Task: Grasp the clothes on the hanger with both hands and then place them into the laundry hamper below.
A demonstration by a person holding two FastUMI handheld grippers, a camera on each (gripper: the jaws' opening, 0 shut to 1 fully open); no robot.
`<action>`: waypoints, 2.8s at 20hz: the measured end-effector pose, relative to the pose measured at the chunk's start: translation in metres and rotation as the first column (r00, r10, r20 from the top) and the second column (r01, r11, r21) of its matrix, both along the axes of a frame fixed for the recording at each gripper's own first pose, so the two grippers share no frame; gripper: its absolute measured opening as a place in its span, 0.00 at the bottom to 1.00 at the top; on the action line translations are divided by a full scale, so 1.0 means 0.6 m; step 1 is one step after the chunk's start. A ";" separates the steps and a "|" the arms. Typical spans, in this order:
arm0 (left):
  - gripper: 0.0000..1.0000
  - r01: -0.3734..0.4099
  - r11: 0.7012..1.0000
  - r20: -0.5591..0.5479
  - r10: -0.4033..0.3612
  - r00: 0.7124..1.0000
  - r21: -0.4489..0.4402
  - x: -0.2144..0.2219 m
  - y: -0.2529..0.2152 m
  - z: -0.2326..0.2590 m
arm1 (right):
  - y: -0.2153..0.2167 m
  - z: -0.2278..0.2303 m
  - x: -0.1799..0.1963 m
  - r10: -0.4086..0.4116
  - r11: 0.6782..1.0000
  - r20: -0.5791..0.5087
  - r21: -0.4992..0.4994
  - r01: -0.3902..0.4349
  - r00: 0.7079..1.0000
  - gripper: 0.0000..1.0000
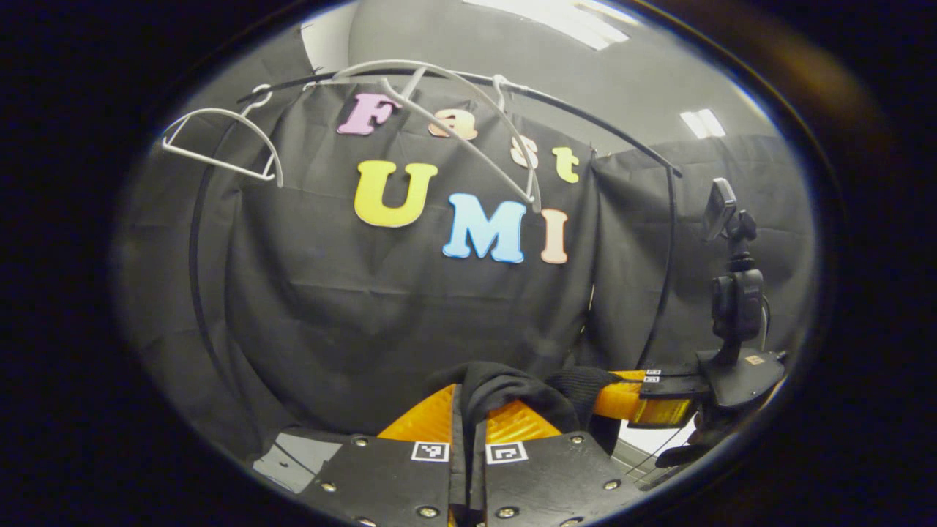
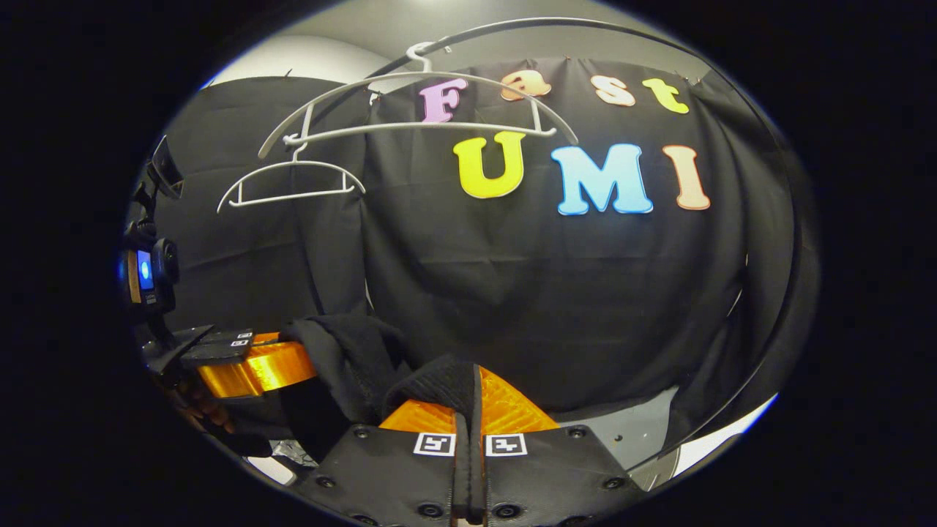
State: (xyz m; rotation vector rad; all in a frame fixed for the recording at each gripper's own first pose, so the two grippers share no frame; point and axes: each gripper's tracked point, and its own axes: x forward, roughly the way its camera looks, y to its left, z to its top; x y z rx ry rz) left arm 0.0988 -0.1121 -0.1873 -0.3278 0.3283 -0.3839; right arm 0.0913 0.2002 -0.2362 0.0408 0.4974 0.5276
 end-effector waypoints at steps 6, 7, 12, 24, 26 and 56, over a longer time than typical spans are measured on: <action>0.04 0.034 0.997 -0.143 -0.024 0.989 0.066 -0.030 -0.039 -0.138 | -0.021 -0.126 -0.054 -0.050 0.996 -0.112 -0.082 0.041 0.992 0.01; 0.04 0.039 0.996 -0.169 -0.025 0.985 0.080 -0.035 -0.042 -0.159 | -0.026 -0.146 -0.060 -0.059 0.994 -0.135 -0.100 0.046 0.989 0.01; 0.11 0.102 0.981 -0.310 -0.047 0.949 0.163 -0.080 -0.066 -0.266 | -0.050 -0.239 -0.102 -0.089 0.976 -0.247 -0.216 0.034 0.965 0.02; 0.91 0.170 0.950 -0.396 -0.055 0.917 0.261 -0.142 -0.026 -0.292 | -0.113 -0.289 -0.181 -0.149 0.912 -0.396 -0.409 -0.029 0.906 0.98; 0.91 0.149 0.952 -0.383 -0.037 0.923 0.267 -0.140 -0.004 -0.275 | -0.112 -0.272 -0.176 -0.133 0.911 -0.384 -0.411 -0.040 0.914 0.98; 0.91 -0.348 0.897 0.224 0.292 0.930 0.273 -0.219 0.251 0.373 | -0.340 0.338 -0.187 -0.321 0.927 0.337 -0.081 0.367 0.885 0.97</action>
